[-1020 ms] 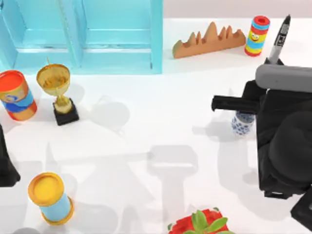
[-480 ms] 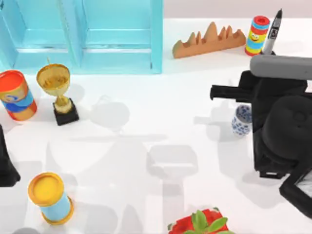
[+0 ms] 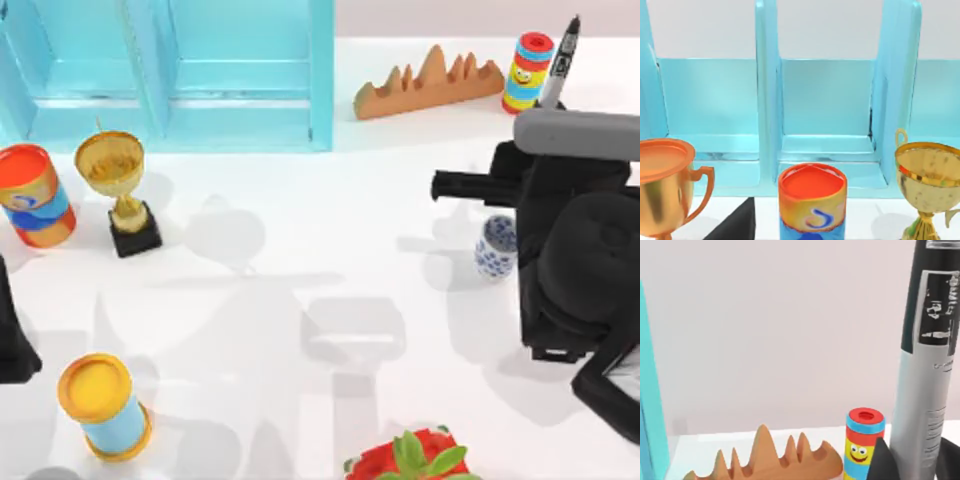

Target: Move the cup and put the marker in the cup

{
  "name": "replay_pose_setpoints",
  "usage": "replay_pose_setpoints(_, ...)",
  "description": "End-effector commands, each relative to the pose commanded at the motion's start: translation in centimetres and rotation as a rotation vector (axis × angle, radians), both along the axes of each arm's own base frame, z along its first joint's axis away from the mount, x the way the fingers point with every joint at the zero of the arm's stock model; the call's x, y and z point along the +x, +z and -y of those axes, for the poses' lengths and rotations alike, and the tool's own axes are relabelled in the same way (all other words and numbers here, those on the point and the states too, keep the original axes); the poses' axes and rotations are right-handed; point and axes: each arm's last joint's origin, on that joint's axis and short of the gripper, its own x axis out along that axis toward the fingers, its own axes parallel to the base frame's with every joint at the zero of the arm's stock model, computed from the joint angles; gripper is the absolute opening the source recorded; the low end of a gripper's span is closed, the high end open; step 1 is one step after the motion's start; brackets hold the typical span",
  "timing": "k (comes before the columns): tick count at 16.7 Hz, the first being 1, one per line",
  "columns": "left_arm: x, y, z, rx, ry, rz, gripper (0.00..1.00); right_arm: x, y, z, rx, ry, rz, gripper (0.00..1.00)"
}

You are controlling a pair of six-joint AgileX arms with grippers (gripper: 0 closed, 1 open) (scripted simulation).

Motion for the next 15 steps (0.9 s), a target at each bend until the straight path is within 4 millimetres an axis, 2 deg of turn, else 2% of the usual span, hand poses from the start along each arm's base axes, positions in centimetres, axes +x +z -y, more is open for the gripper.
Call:
replay_pose_setpoints(9, 0.00, 0.00, 0.00, 0.000, 0.000, 0.000, 1.00, 0.00, 0.00, 0.00, 0.000, 0.000, 0.000, 0.98)
replay_pose_setpoints(15, 0.00, 0.00, 0.00, 0.000, 0.000, 0.000, 1.00, 0.00, 0.00, 0.00, 0.000, 0.000, 0.000, 1.00)
